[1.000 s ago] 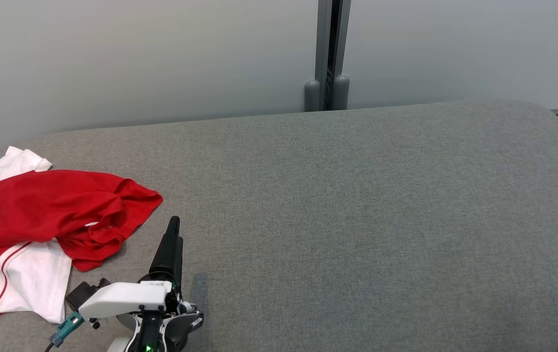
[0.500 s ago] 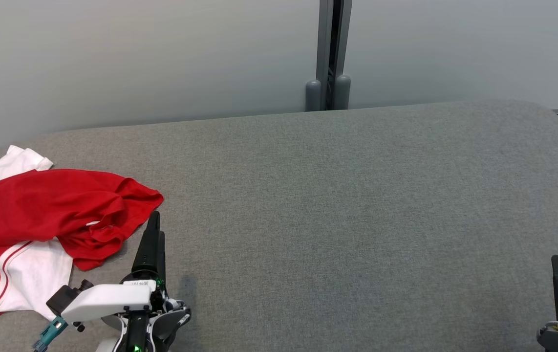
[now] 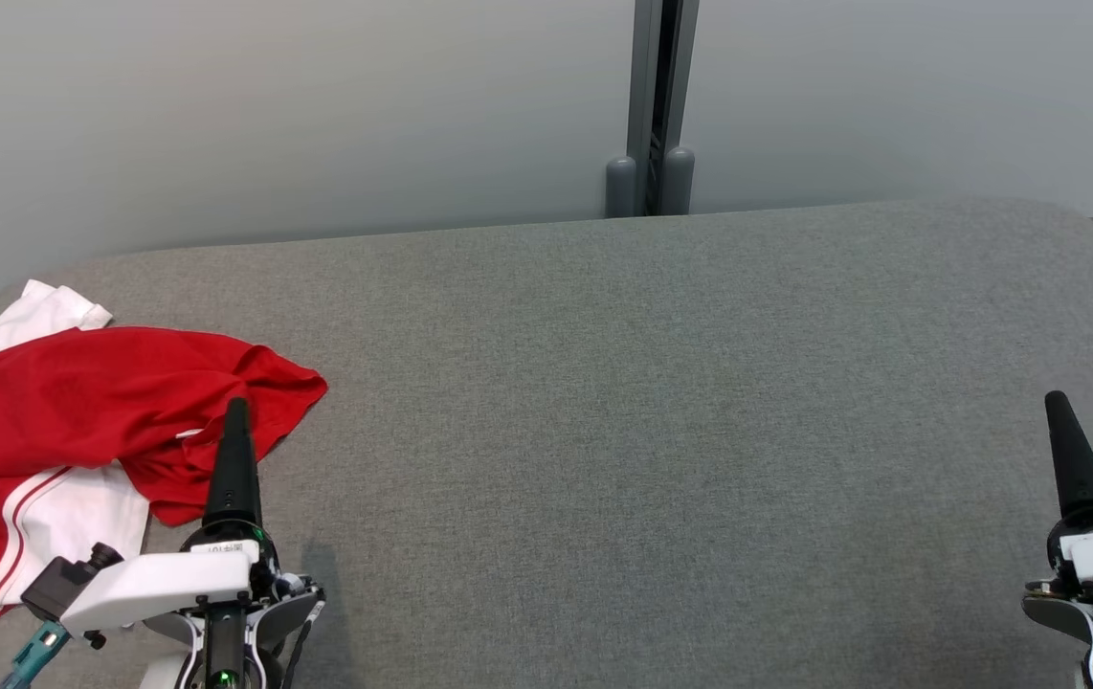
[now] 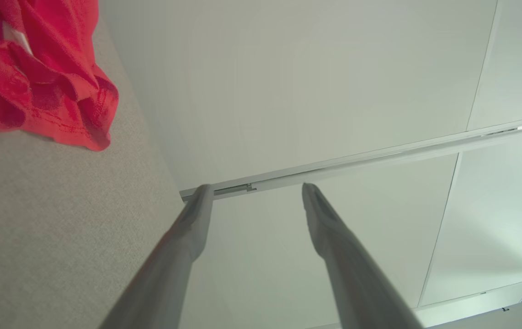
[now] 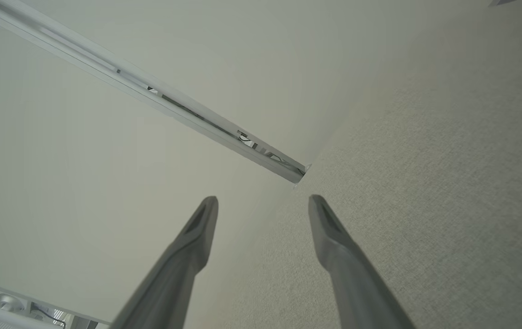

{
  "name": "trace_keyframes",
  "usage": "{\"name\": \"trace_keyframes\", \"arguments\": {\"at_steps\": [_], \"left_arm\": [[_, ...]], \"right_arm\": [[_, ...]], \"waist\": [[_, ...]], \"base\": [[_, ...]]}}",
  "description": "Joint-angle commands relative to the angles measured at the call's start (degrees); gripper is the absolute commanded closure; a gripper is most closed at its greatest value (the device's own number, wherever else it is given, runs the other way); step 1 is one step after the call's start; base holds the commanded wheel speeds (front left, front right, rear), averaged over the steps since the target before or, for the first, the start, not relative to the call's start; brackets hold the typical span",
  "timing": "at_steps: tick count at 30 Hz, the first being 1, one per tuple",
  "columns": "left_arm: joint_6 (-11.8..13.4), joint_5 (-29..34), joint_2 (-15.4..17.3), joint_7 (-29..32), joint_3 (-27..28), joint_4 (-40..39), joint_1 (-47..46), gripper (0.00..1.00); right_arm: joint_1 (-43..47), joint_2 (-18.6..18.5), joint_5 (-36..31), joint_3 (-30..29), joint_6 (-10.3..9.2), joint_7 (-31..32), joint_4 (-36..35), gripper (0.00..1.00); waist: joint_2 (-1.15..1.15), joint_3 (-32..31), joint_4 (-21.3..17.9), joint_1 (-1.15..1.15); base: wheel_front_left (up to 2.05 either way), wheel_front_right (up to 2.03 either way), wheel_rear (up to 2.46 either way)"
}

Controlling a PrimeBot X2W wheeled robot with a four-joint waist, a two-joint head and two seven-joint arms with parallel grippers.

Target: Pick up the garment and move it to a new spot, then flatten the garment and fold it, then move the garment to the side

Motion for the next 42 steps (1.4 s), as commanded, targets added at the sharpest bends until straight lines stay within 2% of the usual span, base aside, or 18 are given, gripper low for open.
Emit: {"name": "trace_keyframes", "arguments": {"at_steps": [1, 6, 15, 23, 32, 36, 42], "left_arm": [[-0.1, 1.9, 0.2, -0.2, 1.4, -1.5, -1.0, 0.0], [-0.1, 6.6, 0.2, -0.6, 3.8, -3.3, -0.8, 0.0], [0.5, 18.8, 0.2, -1.4, 6.8, -7.8, -0.8, 0.0], [4.5, 32.5, 0.3, -2.0, 4.7, -13.4, 0.6, 0.0], [8.8, 50.0, 0.3, -2.6, -1.2, -16.9, 2.2, 0.0], [11.4, 54.9, 0.3, -2.8, -3.0, -16.3, 3.0, 0.0], [12.6, 62.1, 0.3, -3.2, -5.7, -12.7, 3.5, 0.0]], "right_arm": [[-1.8, -0.9, -2.9, 1.0, 0.08, -0.9, -1.3, 0.0], [-2.8, -1.2, -9.2, 3.1, 0.08, -2.5, -3.5, 0.0], [-3.9, -1.9, -19.9, 6.7, 0.09, -5.2, -6.7, 0.0], [-4.3, -2.1, -29.0, 10.3, 0.09, -7.4, -7.5, 0.0], [-3.4, -2.2, -38.5, 13.5, 0.1, -9.8, -8.5, 0.0], [-3.2, -1.9, -41.2, 14.5, 0.1, -10.7, -8.5, 0.0], [-2.6, -1.3, -44.0, 15.6, 0.1, -12.1, -6.8, 0.0]], "waist": [[0.0, 0.0, 0.0, 0.0], [0.0, 0.0, 0.2, 0.0], [0.0, 0.3, 0.6, 0.0], [0.0, 0.4, 0.7, 0.0], [0.0, 1.0, 0.9, 0.0], [0.0, 1.3, 0.9, 0.0], [0.0, 1.5, 0.9, 0.0]], "base": [[0.0, 0.0, 0.0], [0.0, 0.0, 0.0], [0.0, 0.0, 0.0], [0.0, 0.0, 0.0], [0.0, 0.0, 0.0], [0.0, 0.0, 0.0], [0.0, 0.0, 0.0]]}}
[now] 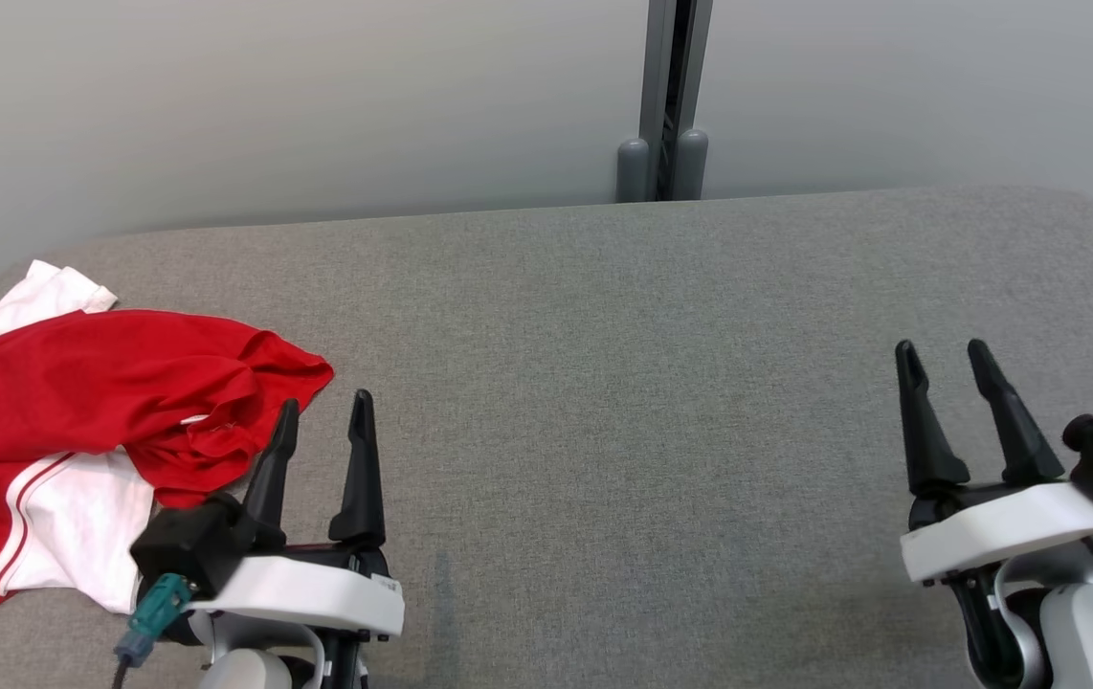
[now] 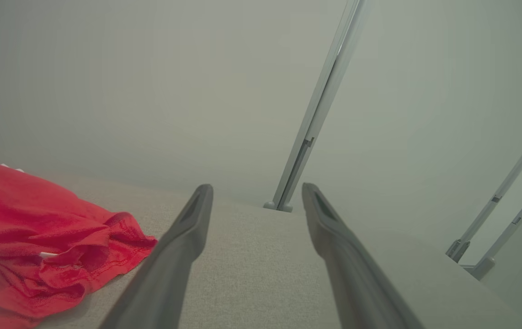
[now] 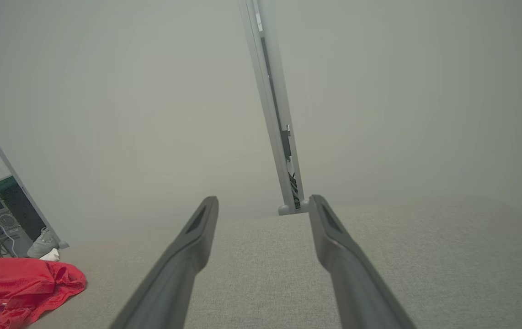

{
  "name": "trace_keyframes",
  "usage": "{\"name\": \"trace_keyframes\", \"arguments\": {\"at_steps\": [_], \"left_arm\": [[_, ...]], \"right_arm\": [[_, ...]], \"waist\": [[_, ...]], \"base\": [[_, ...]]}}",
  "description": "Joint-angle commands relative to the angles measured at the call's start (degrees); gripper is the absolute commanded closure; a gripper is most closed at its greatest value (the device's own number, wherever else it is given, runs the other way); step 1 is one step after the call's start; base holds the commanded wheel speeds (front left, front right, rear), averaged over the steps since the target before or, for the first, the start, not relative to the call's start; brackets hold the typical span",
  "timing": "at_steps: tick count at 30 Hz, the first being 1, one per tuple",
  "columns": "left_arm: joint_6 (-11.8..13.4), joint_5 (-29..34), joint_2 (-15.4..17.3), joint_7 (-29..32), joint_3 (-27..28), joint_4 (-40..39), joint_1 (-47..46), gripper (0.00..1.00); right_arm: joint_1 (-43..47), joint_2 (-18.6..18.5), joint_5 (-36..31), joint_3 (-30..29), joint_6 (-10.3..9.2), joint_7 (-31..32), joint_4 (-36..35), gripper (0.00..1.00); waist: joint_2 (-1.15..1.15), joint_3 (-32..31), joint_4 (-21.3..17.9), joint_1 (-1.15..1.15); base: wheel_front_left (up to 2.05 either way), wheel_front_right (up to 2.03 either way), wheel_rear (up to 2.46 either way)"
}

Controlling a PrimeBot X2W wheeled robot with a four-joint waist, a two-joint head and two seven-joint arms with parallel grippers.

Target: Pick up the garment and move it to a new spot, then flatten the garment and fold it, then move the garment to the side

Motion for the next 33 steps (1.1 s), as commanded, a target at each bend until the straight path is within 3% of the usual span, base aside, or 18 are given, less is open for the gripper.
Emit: {"name": "trace_keyframes", "arguments": {"at_steps": [1, 25, 33], "left_arm": [[0.5, 2.4, 0.2, -0.5, -0.4, 0.7, -0.3, 0.0], [3.4, 14.0, 0.3, -1.7, -0.6, 4.0, 1.6, 0.0], [2.8, 15.6, 0.3, -2.1, -0.4, 4.5, 2.4, 0.0]], "right_arm": [[0.1, -0.2, -1.6, 0.7, 0.09, -0.9, 0.5, 0.0], [0.1, 0.5, -11.0, 6.6, 0.1, -5.8, 7.5, 0.0], [0.0, 0.4, -9.2, 6.1, 0.1, -7.2, 7.1, 0.0]], "waist": [[0.0, 0.0, 0.0, 0.0], [0.0, 0.5, 0.3, 0.0], [0.0, 0.9, 0.4, 0.0]], "base": [[0.0, 0.0, 0.0], [0.0, 0.0, 0.0], [0.0, 0.0, 0.0]]}}
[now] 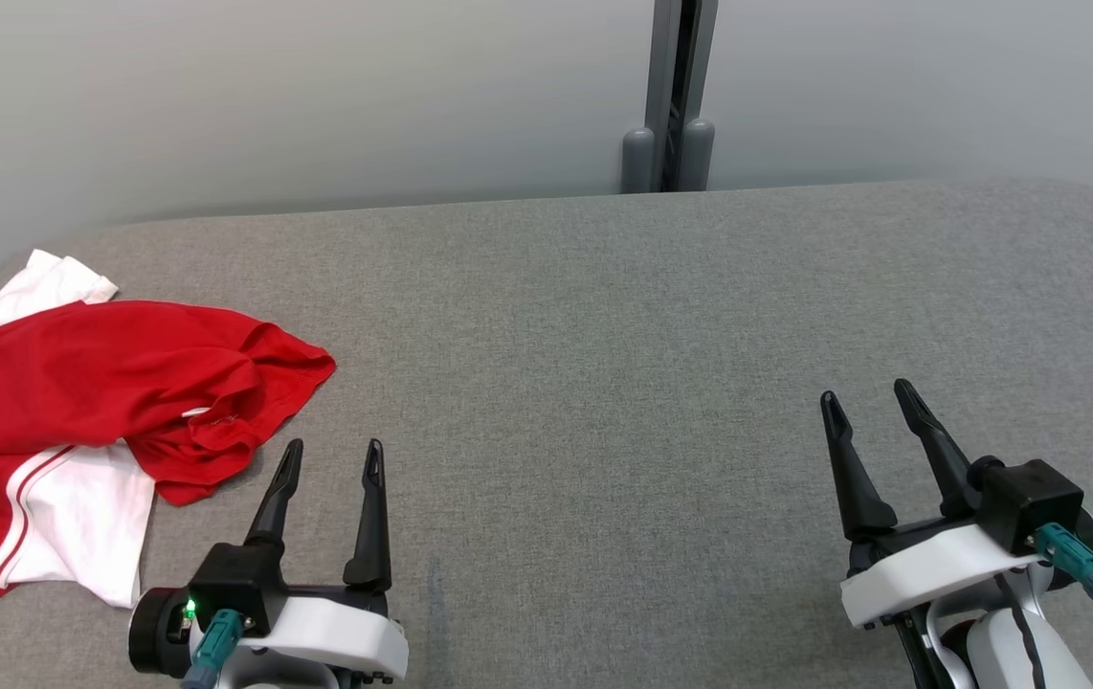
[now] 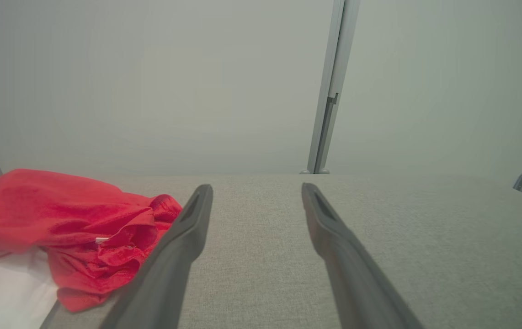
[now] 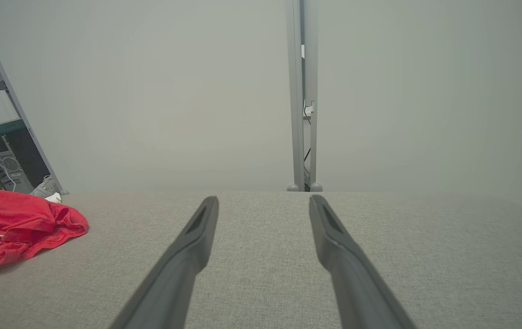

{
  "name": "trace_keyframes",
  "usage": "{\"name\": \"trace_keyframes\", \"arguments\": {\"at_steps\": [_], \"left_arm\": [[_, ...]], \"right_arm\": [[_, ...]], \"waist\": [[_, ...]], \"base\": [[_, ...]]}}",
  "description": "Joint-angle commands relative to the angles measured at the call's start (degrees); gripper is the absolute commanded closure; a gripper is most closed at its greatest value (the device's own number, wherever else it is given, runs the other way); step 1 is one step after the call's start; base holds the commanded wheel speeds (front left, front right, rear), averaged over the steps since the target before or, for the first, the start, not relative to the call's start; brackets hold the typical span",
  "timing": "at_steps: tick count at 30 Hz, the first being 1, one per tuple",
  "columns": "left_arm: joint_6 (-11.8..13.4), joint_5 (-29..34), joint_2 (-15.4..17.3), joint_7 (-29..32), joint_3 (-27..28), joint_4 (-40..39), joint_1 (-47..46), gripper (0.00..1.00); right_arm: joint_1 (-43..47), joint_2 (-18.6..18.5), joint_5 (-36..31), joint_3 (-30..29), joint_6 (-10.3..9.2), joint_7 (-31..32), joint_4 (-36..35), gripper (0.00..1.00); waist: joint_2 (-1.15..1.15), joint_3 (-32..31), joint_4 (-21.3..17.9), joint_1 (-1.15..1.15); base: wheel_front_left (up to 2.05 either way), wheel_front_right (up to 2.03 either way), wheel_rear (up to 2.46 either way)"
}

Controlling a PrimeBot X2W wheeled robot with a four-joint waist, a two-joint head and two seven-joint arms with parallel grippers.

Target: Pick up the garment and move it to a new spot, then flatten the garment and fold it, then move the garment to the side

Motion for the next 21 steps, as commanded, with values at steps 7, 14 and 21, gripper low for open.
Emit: {"name": "trace_keyframes", "arguments": {"at_steps": [7, 14, 21], "left_arm": [[0.0, 1.9, 0.3, -0.7, 0.8, -0.4, 0.2, 0.0], [0.4, 3.6, 0.3, -0.9, 1.1, -0.7, 0.2, 0.0], [0.2, 4.3, 0.3, -1.0, 0.9, -0.4, -0.3, 0.0]], "right_arm": [[-1.0, -0.5, -2.6, 0.3, 0.1, -1.8, 1.2, 0.0], [-1.6, -0.5, -4.4, 0.9, 0.1, -2.8, 1.7, 0.0], [-1.9, -0.5, -5.1, 0.9, 0.1, -3.1, 2.0, 0.0]], "waist": [[0.0, 0.5, 0.2, 0.0], [0.0, 1.0, 0.2, 0.0], [0.0, 1.3, 0.4, 0.0]], "base": [[0.0, 0.0, 0.0], [0.0, 0.0, 0.0], [0.0, 0.0, 0.0]]}}
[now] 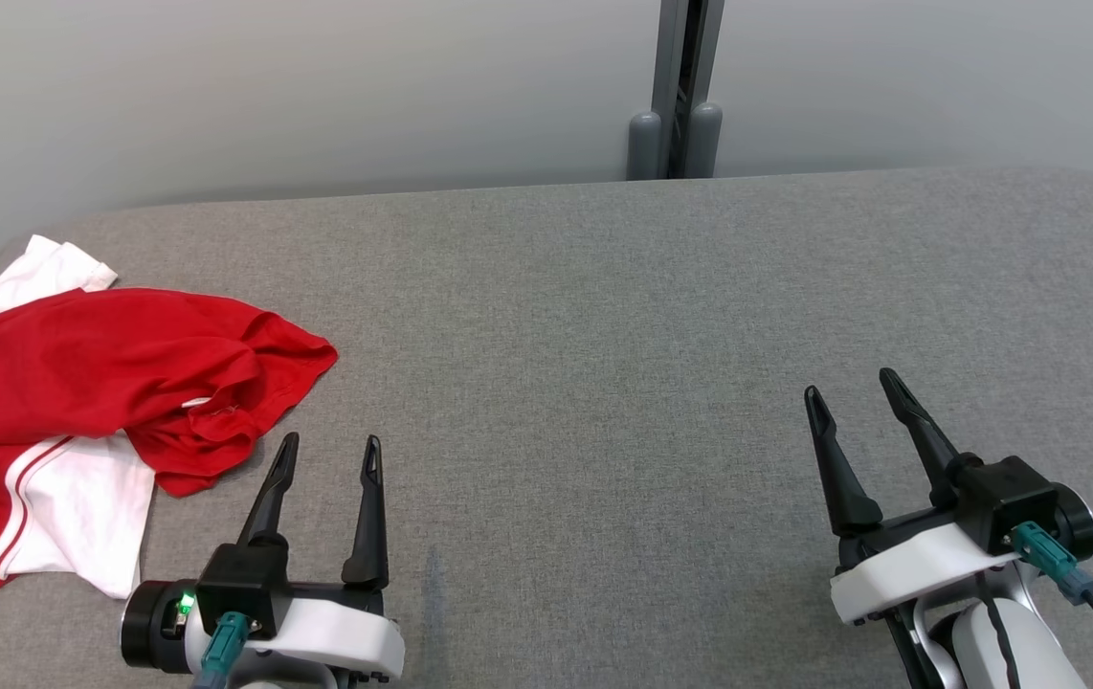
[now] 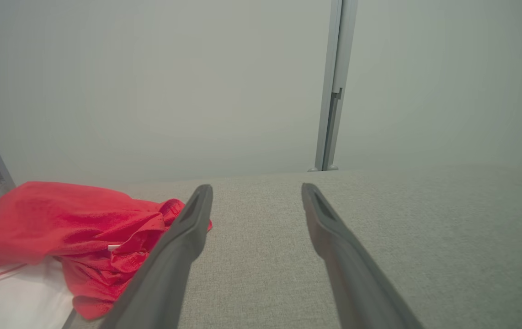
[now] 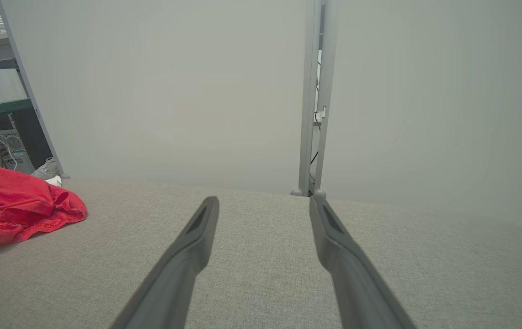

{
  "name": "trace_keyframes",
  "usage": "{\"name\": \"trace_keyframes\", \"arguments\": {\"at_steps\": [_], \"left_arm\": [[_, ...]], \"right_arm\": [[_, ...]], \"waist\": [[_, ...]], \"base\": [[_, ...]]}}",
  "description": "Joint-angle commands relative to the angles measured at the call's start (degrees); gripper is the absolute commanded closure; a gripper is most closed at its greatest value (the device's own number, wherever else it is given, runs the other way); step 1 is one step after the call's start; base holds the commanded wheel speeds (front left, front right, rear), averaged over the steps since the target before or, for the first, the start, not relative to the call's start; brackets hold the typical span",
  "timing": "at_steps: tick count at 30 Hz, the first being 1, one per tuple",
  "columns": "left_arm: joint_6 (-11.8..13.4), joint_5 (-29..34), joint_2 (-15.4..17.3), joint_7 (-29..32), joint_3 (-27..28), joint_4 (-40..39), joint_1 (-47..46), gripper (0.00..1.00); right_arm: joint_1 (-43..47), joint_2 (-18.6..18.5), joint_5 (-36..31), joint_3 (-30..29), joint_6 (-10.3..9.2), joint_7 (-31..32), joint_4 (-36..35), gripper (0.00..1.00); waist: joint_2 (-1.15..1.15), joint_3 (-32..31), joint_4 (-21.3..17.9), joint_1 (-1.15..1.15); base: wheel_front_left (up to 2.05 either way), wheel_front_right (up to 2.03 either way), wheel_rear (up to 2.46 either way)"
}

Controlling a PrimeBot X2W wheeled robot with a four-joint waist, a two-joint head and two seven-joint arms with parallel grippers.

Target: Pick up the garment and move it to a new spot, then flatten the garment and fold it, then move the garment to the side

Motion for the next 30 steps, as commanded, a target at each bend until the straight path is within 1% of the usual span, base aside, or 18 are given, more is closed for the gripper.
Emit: {"name": "trace_keyframes", "arguments": {"at_steps": [1, 10, 16, 23, 30], "left_arm": [[0.0, 0.1, 0.3, -0.3, 0.1, 0.1, -0.4, 0.0], [0.0, -0.6, 0.3, -0.3, 0.1, 0.5, -0.3, 0.0], [-0.2, -0.1, 0.3, -0.3, 0.2, 0.5, -0.6, 0.0], [0.0, 0.5, 0.3, -0.2, 0.8, 0.5, -0.2, 0.0], [0.1, 0.6, 0.3, -0.2, 1.9, 0.2, 0.5, 0.0]], "right_arm": [[-0.4, -0.4, 0.0, -0.3, 0.1, -0.2, 0.3, 0.0], [-0.4, -0.4, 0.7, -0.3, 0.1, -0.2, 0.6, 0.0], [0.1, -0.4, 0.8, 0.2, 0.09, -0.2, 0.2, 0.0], [0.8, -0.4, 1.1, 1.3, 0.09, -0.2, 0.0, 0.0], [1.2, -0.4, 1.3, 3.8, 0.09, -0.2, -0.4, 0.0]], "waist": [[0.0, 0.0, 0.1, 0.0], [0.0, -0.2, 0.1, 0.0], [0.0, -0.2, 1.7, 0.0], [0.0, -0.2, 6.0, 0.0], [0.0, -0.4, 12.0, 0.0]], "base": [[0.0, 0.0, 0.0], [0.0, 0.0, 0.0], [0.0, 0.0, 0.0], [0.0, 0.0, 0.0], [0.0, 0.0, 0.0]]}}
